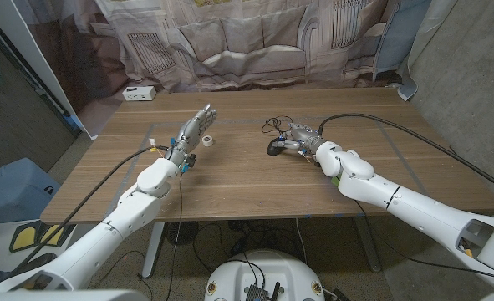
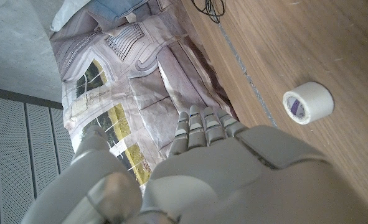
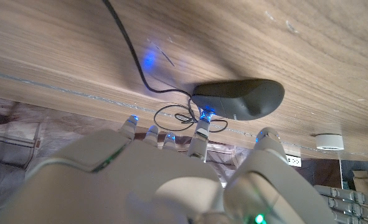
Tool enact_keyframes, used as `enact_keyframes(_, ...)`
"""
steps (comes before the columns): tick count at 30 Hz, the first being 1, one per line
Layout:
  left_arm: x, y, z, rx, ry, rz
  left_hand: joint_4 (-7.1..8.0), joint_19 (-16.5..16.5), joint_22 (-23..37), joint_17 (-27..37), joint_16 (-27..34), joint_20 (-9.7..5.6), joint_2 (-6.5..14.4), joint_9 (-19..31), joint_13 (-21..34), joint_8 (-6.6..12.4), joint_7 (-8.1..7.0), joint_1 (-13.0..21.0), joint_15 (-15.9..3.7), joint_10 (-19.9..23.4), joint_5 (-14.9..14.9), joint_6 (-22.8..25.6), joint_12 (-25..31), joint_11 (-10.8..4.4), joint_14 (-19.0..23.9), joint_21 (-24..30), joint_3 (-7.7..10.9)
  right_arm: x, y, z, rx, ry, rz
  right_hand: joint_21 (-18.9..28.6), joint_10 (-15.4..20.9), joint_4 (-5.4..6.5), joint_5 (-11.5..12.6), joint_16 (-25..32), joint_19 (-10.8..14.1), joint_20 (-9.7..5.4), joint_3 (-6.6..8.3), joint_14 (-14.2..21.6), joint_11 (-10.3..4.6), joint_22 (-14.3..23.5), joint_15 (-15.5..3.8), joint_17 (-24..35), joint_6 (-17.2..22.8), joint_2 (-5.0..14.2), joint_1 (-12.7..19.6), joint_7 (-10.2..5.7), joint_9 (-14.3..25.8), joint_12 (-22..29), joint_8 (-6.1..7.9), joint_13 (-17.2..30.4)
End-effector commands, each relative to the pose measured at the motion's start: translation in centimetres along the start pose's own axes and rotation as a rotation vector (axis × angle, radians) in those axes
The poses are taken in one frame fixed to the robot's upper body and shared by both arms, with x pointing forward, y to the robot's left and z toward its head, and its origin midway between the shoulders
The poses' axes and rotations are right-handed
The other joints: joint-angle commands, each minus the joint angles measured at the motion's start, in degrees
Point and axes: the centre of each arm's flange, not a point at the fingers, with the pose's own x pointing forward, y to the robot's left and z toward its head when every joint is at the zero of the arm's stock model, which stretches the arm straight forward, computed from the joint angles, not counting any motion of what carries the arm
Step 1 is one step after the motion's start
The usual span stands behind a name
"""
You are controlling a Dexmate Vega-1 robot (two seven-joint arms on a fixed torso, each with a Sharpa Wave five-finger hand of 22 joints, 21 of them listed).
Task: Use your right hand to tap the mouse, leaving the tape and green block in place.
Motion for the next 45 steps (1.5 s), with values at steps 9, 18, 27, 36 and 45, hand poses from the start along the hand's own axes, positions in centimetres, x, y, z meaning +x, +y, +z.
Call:
enact_keyframes(9,-0.4,0.1,-0.1,-0.014,-0.009,0.004,-0.37,-0.33,0.30,0.27,0.20,0.24,0.33,0.17,0.12,0.26,0.00,0.48,0.05,0.12,0.10,0.80,0.04,-0.28,0.19,0.37,0.06,-0.6,-0.6,0.4,-0.015,0.012,-0.016,0.20,-2.33,-0.08,-0.09,0.34,-9.51,0.10,0.23,-11.20,0.45,0.11,0.00,0.13,-0.67,-0.35,-0.37,1.57,0.22,0.24,-1.27,0.15)
enact_keyframes(18,-0.3,0.1,-0.2,-0.017,-0.009,0.000,-0.42,-0.34,0.30,0.27,0.19,0.25,0.38,0.17,0.12,0.24,0.00,0.47,0.04,0.16,0.09,0.83,0.05,-0.34,0.17,0.38,0.07,-0.6,-1.0,0.5,-0.015,0.010,-0.036,0.22,-2.38,-0.12,-0.09,0.40,-9.45,0.19,0.22,-11.02,0.57,0.11,0.13,0.13,-1.90,-0.42,-0.43,1.40,0.24,0.18,-1.82,0.16)
enact_keyframes(27,-0.2,0.2,-0.2,-0.015,-0.008,0.000,-0.47,-0.35,0.30,0.27,0.22,0.25,0.43,0.17,0.12,0.22,-0.03,0.48,-0.02,0.08,0.09,0.85,0.01,-0.18,0.24,0.38,0.09,-0.7,-1.3,0.6,-0.014,0.006,-0.063,0.25,-2.55,-0.22,-0.08,0.45,-9.35,0.15,0.25,-10.85,0.68,0.11,0.16,0.12,-4.91,-0.51,-0.42,1.27,0.27,0.06,-2.84,0.17)
enact_keyframes(36,-0.1,0.1,-0.1,-0.017,-0.006,-0.001,-0.53,-0.30,0.30,0.27,0.21,0.31,0.51,0.17,0.12,0.26,-0.09,0.49,-0.01,0.14,0.09,1.01,0.02,-0.28,0.23,0.41,0.11,-0.7,-1.4,0.5,-0.010,0.004,-0.075,0.29,-2.61,-0.40,-0.09,0.49,-9.14,0.19,0.35,-10.64,0.97,0.10,0.15,0.11,-8.56,-0.55,-0.28,1.27,0.30,0.00,-3.48,0.19)
enact_keyframes(45,-0.1,0.1,-0.1,-0.016,-0.004,0.000,-0.60,-0.28,0.30,0.27,0.20,0.28,0.61,0.17,0.12,0.27,-0.24,0.53,-0.06,0.21,0.09,1.13,0.04,-0.40,0.23,0.42,0.15,-0.9,-1.6,0.5,-0.010,0.002,-0.086,0.35,-2.57,-0.52,-0.10,0.50,-8.90,0.24,0.43,-10.52,1.13,0.10,0.17,0.09,-10.12,-0.57,-0.16,1.49,0.31,0.00,-3.48,0.20)
